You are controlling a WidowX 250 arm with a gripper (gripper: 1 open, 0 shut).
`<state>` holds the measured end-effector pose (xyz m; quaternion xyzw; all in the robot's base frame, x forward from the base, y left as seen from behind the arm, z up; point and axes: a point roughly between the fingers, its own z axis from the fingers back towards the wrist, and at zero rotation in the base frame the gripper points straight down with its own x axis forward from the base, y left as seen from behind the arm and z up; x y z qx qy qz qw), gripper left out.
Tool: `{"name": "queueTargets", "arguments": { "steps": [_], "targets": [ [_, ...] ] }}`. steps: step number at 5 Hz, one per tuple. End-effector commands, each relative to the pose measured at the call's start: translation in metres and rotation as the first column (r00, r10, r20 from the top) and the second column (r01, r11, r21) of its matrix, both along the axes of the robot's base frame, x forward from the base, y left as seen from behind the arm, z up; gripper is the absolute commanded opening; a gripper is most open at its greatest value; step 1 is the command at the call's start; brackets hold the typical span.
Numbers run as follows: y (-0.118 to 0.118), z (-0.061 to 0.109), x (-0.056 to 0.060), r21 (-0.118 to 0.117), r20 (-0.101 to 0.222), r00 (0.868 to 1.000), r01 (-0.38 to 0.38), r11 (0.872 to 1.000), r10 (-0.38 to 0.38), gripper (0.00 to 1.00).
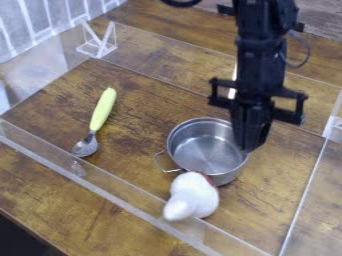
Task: Remove the mushroom from the silver pot and put it on the table
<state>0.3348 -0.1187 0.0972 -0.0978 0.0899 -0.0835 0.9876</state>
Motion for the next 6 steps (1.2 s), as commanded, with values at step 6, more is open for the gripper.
{"name": "queueTargets", "arguments": {
  "steps": [6],
  "targets": [
    [-0.04,-0.018,-0.002,0.046,0.005,1.0,0.001,0.999,-0.002,1.0]
  ]
}}
